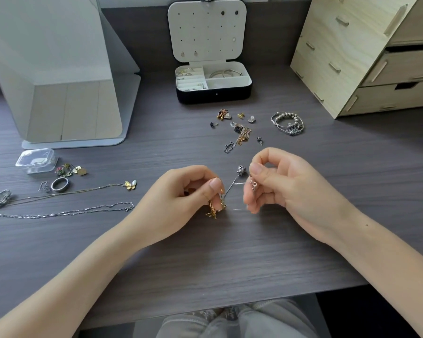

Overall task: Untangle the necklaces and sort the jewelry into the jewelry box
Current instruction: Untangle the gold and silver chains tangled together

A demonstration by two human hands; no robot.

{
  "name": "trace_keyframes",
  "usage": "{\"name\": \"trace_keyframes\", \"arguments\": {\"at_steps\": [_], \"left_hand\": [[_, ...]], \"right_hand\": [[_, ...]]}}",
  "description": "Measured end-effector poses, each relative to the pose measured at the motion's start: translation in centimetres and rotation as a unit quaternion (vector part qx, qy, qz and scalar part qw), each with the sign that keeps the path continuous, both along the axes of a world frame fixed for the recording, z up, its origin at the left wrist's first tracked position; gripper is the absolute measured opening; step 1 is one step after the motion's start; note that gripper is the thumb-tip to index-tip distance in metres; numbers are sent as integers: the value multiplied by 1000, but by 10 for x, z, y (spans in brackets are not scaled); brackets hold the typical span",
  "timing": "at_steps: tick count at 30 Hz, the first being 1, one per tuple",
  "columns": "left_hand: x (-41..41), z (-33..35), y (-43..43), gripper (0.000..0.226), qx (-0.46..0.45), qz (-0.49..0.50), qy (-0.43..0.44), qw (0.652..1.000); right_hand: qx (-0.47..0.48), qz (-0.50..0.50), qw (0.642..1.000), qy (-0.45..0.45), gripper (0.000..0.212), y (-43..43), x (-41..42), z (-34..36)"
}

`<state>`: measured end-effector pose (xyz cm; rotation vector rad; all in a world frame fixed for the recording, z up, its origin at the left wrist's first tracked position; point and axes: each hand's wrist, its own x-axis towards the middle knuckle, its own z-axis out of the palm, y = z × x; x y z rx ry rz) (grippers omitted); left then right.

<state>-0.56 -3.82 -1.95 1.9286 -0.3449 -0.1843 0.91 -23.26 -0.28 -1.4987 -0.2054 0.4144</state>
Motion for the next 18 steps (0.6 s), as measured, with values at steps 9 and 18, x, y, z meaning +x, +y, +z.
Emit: {"name": "trace_keyframes", "arguments": {"at_steps": [9,18], "left_hand": [[-9,3,8,22,95,-134,-58,985],[-17,3,19,21,136,-158,-104,972]], "right_hand": [[-157,134,972,-115,11,-23,-28,3],[-315,114,887,-318,18,-29,-40,0]]}}
